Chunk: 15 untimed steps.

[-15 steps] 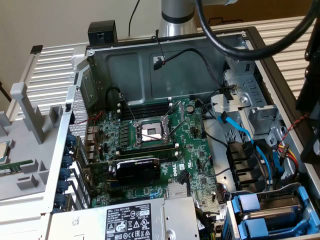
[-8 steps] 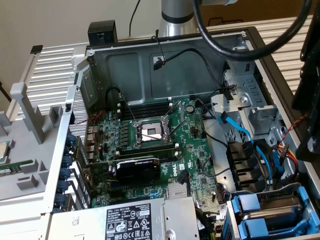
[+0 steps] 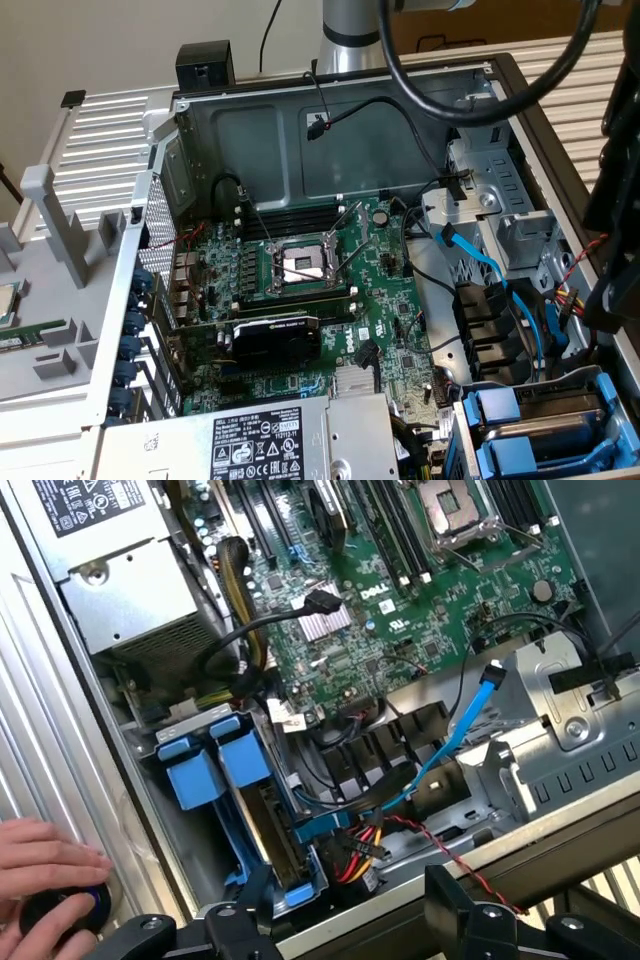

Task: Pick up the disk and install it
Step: 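Insert the first disk wire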

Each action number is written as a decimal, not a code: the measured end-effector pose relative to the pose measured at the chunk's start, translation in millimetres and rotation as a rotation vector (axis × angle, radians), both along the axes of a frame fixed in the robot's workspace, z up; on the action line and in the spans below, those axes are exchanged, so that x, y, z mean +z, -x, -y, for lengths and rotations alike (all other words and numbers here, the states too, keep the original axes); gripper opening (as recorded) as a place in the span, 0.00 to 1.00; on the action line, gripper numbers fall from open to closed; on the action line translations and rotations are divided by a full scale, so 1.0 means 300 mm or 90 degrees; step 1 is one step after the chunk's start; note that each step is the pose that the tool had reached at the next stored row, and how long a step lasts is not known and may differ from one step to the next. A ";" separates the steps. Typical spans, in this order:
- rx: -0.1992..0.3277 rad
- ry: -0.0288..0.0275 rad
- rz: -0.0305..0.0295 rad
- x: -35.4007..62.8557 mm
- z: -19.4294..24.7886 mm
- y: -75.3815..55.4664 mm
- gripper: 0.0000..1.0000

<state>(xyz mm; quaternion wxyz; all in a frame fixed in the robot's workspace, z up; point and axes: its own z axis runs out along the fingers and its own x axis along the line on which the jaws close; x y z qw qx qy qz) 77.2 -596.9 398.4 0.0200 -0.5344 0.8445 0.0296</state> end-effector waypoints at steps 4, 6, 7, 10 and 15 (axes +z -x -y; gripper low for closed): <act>-0.013 -0.0011 0.0000 -0.022 -0.004 0.003 0.71; -0.016 -0.0020 0.0000 -0.029 -0.008 0.003 0.71; -0.018 -0.0034 0.0000 -0.030 -0.009 0.003 0.71; -0.024 -0.0041 -0.0001 -0.039 -0.014 0.003 0.71; -0.032 -0.0046 -0.0005 -0.052 -0.025 -0.003 0.71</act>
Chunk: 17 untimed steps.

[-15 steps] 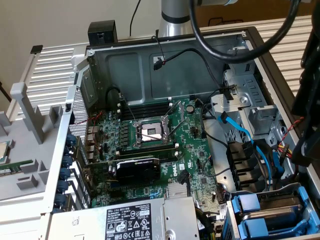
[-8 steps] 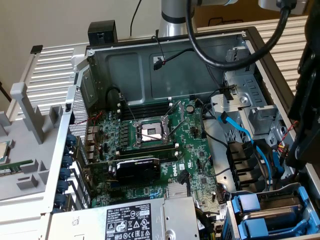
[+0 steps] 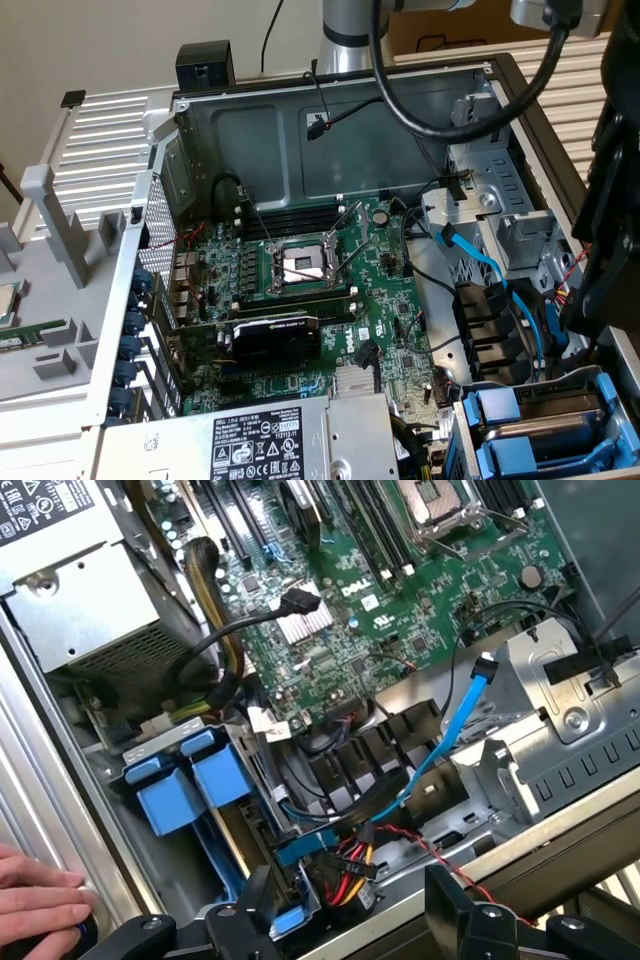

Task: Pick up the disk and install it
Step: 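Insert the first disk wire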

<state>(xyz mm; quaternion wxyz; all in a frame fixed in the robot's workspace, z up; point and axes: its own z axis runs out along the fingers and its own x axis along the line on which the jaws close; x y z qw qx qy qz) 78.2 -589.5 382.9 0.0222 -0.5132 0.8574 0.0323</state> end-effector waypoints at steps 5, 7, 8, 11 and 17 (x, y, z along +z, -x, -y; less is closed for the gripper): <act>-0.002 0.0002 -0.0035 -0.002 -0.001 -0.016 0.71; -0.002 -0.0008 -0.0063 -0.008 -0.001 -0.019 0.71; -0.003 -0.0013 -0.0078 -0.011 0.000 -0.020 0.71; -0.004 -0.0018 -0.0134 -0.020 0.006 -0.022 0.71; -0.011 -0.0021 -0.0163 -0.032 0.016 -0.028 0.71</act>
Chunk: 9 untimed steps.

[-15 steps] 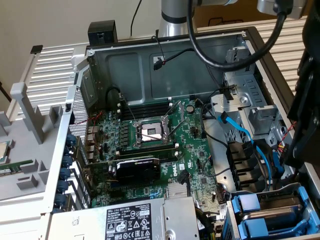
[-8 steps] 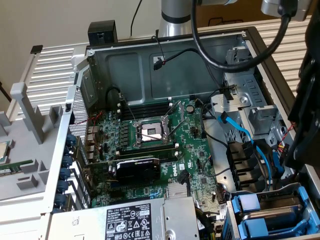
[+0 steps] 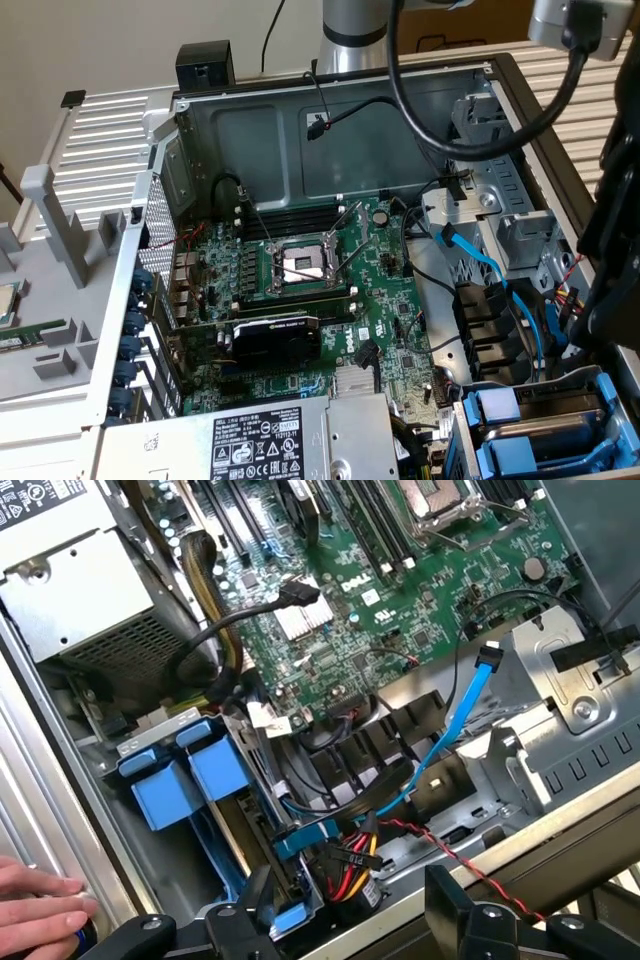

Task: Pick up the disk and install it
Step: 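Insert the first disk wire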

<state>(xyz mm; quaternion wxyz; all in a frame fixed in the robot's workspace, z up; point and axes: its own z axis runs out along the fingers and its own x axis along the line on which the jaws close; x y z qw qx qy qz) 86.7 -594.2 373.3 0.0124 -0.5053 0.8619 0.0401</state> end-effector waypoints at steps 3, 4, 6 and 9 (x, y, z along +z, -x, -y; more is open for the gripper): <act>-0.012 -0.0003 0.0000 -0.007 -0.001 0.004 0.71; -0.014 -0.0006 0.0000 -0.009 -0.001 0.007 0.71; -0.016 -0.0012 0.0000 -0.011 -0.005 0.016 0.71; -0.017 -0.0009 -0.0001 -0.004 -0.010 0.021 0.71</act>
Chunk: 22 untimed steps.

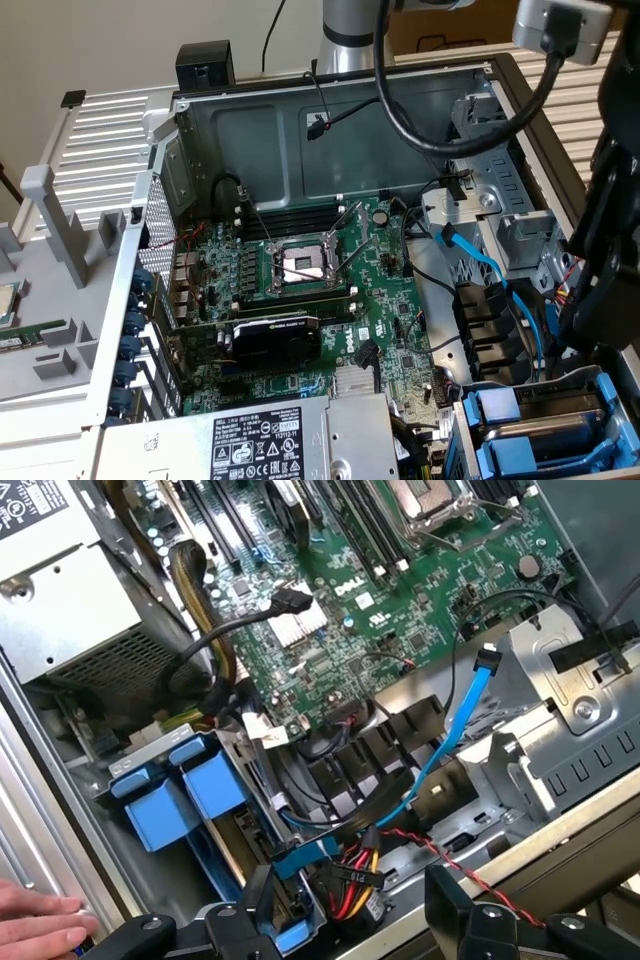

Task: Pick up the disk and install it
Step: 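Insert the first disk wire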

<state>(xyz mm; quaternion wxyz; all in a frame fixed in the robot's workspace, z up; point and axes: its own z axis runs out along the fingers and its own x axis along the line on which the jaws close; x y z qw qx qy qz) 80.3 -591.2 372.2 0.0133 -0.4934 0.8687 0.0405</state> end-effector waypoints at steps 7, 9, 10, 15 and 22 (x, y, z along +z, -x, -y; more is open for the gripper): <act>-0.006 -0.0002 -0.0001 0.005 -0.012 0.001 0.71; -0.007 -0.0002 -0.0002 0.005 -0.019 0.001 0.71; -0.008 -0.0002 -0.0002 0.005 -0.023 0.001 0.71; -0.028 -0.0002 -0.0009 0.003 -0.027 0.001 0.71; -0.048 0.0000 -0.0031 0.000 -0.035 0.001 0.71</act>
